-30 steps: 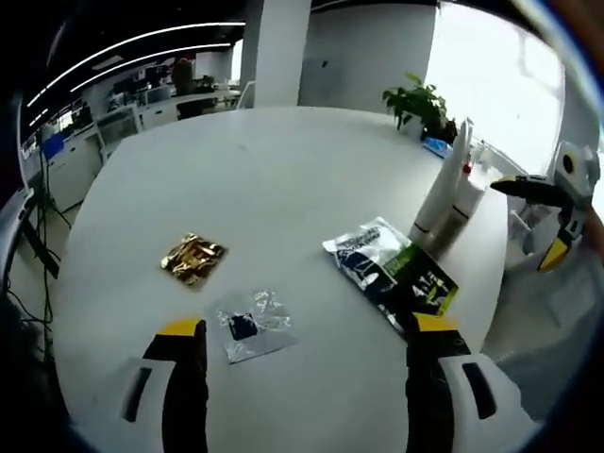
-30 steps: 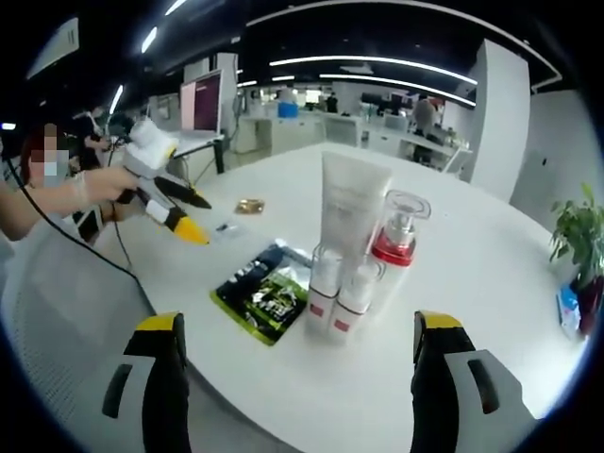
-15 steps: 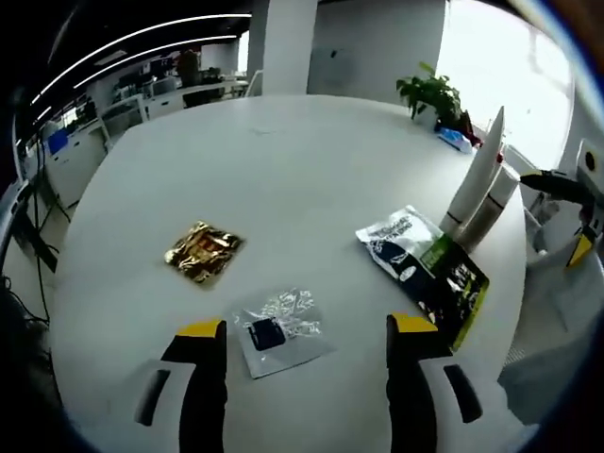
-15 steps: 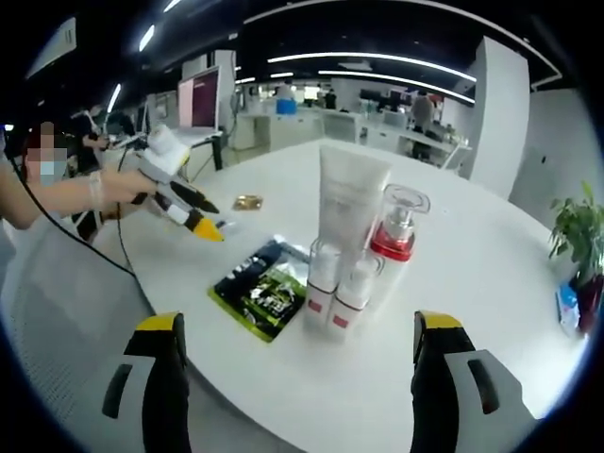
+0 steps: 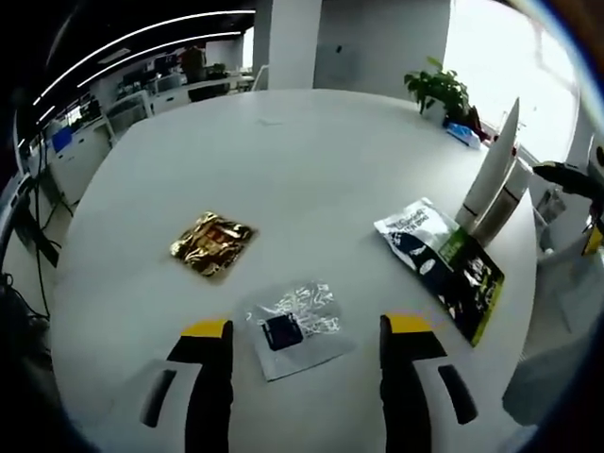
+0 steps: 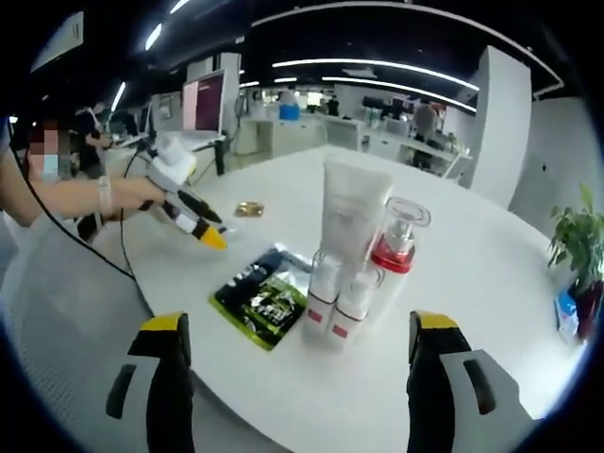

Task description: Arrange the skincare products in the storage area until every visible bottle or jar stands upright without overlapping.

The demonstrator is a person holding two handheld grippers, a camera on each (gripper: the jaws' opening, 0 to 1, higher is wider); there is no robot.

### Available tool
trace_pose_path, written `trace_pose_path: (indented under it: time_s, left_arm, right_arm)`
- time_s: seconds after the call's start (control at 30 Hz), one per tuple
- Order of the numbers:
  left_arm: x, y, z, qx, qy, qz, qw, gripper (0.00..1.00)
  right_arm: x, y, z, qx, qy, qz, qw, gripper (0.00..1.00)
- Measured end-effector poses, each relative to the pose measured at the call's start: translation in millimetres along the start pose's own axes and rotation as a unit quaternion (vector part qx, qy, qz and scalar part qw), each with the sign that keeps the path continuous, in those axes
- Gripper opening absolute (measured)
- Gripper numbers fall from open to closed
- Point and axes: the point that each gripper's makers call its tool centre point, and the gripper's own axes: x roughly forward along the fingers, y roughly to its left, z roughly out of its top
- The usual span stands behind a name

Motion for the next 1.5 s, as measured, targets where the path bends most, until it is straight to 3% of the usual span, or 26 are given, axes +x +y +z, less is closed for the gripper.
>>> trace_pose_path:
  time_s: [0.13, 0.33, 0.5, 0.7, 0.83, 1.03, 1.2, 1.4, 1.5]
  left_arm:
    - [0, 2.4, -0.4, -0.004, -0.001, 0.000, 1.0000, 0.55]
    - [-2, 4.6, -2.3, -0.002, 0.000, 0.002, 1.0000, 0.54]
    - [-3, 6.0, -2.8, -0.003, -0.001, 0.001, 1.0000, 0.53]
    - [-3, 8.0, -3.2, -0.003, -0.002, -0.002, 1.0000, 0.52]
    - [-2, 9.3, -2.2, -0.004, -0.002, -0.007, 1.0000, 0.51]
    - [-2, 5.9, -1.3, -0.004, -0.003, -0.014, 0.9999, 0.49]
    - [-5, 9.9, -1.2, -0.006, -0.006, -0.014, 0.9999, 0.46]
    - [-5, 9.8, -3.5, -0.007, -0.003, -0.020, 0.9998, 0.44]
    - [-6, 11.8, -3.9, -0.008, -0.003, -0.021, 0.9997, 0.43]
  right_arm:
    - [-4, 0, 8.8, 0.010, -0.007, 0.003, 0.9999, 0.85]
    - [-6, 7, 32.1, -0.040, -0.026, 0.000, 0.9988, 0.75]
    - [-6, 24, 51.2, -0.061, -0.040, 0.032, 0.9968, 0.64]
    - [2, 61, 70.0, -0.058, -0.058, 0.109, 0.9906, 0.53]
    - [15, 79, 68.6, -0.084, -0.046, 0.149, 0.9842, 0.48]
    - [39, 89, 62.3, -0.106, -0.025, 0.174, 0.9788, 0.39]
    - [65, 96, 54.8, -0.129, -0.005, 0.175, 0.9761, 0.34]
    - [97, 111, 42.1, -0.160, 0.016, 0.182, 0.9701, 0.36]
    - [115, 117, 36.7, -0.167, 0.024, 0.189, 0.9675, 0.29]
